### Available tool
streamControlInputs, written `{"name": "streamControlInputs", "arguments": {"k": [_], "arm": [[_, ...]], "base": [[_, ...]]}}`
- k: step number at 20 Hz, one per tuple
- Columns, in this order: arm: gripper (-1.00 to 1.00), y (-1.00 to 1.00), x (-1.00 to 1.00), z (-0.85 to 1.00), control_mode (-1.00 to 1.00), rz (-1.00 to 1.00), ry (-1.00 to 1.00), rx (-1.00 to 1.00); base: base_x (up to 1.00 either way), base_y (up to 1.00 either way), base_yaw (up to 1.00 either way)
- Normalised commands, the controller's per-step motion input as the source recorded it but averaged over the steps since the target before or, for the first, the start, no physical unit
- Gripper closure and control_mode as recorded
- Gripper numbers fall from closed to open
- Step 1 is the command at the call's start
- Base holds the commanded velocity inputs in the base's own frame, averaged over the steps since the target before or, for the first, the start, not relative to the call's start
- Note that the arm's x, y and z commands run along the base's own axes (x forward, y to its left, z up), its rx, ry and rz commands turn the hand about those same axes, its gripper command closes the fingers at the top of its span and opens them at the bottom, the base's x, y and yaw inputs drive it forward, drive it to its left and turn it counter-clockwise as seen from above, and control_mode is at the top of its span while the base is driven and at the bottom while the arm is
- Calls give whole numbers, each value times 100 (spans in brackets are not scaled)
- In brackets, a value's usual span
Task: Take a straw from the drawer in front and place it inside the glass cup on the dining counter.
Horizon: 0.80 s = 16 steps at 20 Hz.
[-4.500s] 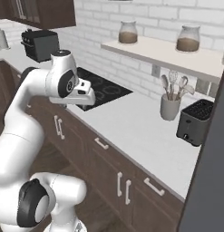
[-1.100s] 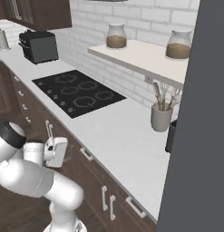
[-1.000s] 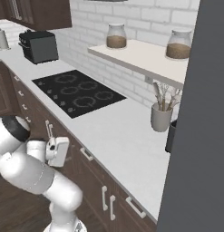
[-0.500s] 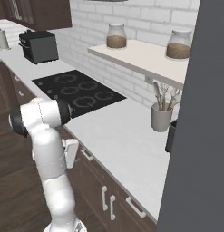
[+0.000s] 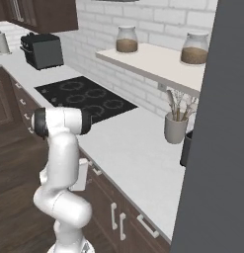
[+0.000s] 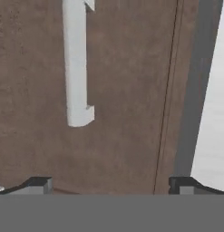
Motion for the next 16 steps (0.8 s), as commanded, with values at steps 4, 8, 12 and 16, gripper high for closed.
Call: {"name": "streamControlInputs", "arguments": {"k": [4, 8, 12, 16], "arm": [[-100, 37, 14, -38, -100, 0, -4, -16], [-100, 27, 35, -20, -100, 0, -3, -7], [-100, 10, 45, -18, -100, 0, -5, 0], [-100, 0, 46, -15, -100, 0, -5, 0]], "base": [[0, 0, 0], [0, 0, 0], [0, 0, 0], [0, 0, 0]]}}
